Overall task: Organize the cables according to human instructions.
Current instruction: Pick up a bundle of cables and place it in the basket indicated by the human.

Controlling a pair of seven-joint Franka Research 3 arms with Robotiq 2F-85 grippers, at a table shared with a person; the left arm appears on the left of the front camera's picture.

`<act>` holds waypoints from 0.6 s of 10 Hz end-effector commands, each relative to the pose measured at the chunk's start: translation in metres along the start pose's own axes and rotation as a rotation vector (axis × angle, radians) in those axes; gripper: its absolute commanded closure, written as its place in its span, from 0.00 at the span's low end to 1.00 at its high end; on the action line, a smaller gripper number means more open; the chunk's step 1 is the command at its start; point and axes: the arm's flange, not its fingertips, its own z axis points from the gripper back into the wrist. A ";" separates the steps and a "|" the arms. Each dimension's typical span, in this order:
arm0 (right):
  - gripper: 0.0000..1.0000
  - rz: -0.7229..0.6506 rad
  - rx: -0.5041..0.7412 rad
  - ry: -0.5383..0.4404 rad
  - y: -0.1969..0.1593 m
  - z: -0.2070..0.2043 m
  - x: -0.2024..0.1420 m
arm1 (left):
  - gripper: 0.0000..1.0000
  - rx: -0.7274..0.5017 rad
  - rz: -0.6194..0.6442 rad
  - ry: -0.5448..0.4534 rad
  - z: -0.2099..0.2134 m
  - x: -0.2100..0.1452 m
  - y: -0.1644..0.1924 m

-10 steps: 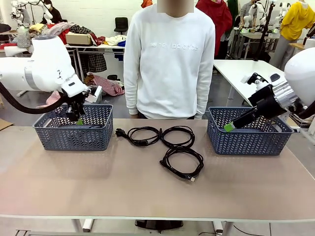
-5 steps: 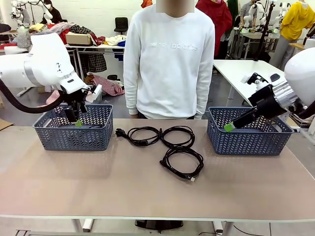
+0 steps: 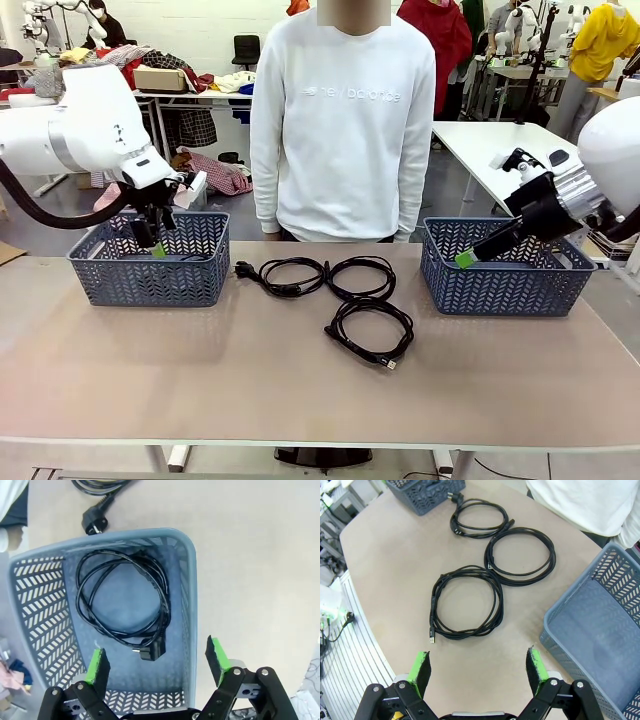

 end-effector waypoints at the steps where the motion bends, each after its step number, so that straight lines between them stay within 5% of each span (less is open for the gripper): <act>1: 0.00 0.018 0.021 -0.026 -0.004 -0.002 0.002 | 0.00 0.009 0.001 0.000 -0.001 -0.001 0.000; 6: 0.00 0.018 0.021 -0.026 -0.004 -0.002 0.002 | 0.00 0.018 0.074 -0.068 0.011 0.034 -0.013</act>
